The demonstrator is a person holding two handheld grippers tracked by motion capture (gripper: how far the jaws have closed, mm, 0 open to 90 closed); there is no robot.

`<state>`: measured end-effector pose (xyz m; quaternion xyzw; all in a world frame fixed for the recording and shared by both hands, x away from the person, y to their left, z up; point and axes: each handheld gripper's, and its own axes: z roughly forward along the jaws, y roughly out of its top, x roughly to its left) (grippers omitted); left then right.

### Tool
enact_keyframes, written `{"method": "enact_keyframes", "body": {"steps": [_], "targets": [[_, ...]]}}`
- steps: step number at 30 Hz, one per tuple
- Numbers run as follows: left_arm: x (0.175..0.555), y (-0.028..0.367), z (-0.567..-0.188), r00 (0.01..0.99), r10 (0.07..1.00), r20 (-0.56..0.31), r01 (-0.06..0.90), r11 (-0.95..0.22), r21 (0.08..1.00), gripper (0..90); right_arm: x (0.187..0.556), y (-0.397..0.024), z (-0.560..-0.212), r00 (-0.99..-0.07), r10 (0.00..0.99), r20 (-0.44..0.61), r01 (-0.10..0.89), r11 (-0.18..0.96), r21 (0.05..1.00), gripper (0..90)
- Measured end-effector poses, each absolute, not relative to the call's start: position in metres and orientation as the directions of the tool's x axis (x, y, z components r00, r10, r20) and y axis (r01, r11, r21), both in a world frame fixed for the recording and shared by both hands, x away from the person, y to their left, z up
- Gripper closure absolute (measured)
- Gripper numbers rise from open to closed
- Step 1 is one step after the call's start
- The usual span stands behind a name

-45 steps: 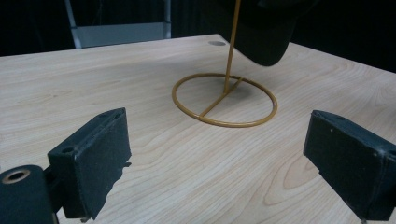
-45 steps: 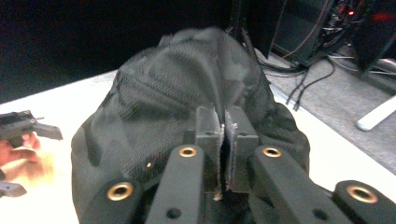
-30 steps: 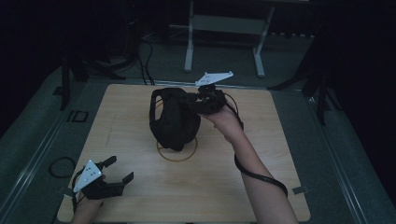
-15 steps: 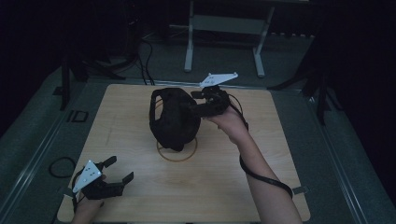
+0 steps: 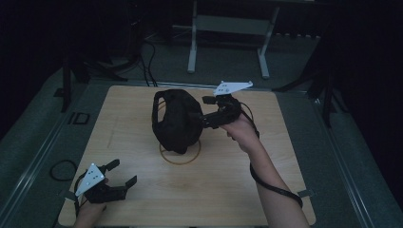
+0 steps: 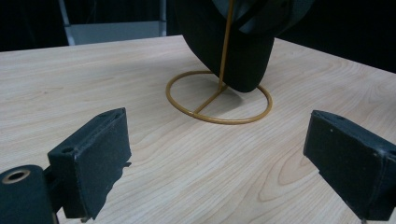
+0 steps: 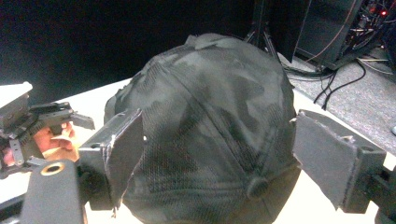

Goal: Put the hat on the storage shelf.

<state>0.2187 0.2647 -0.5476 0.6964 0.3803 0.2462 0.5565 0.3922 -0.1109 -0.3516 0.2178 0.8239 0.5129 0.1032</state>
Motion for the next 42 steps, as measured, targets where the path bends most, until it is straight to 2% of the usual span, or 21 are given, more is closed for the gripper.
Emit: {"method": "enact_keyframes", "body": {"steps": [14, 42], "targets": [[0.219, 0.264, -0.549, 0.587, 0.806, -0.078, 0.256, -0.093, 0.962, 7.6, 0.388, -0.134, -0.374, -0.864, 0.503, -0.015, 0.217, 0.400, 0.890, 13.8], [0.217, 0.265, -0.549, 0.585, 0.808, -0.074, 0.257, -0.098, 0.962, 7.7, 0.378, -0.147, -0.420, -0.856, 0.516, -0.020, 0.239, 0.430, 0.871, 13.9]]}}
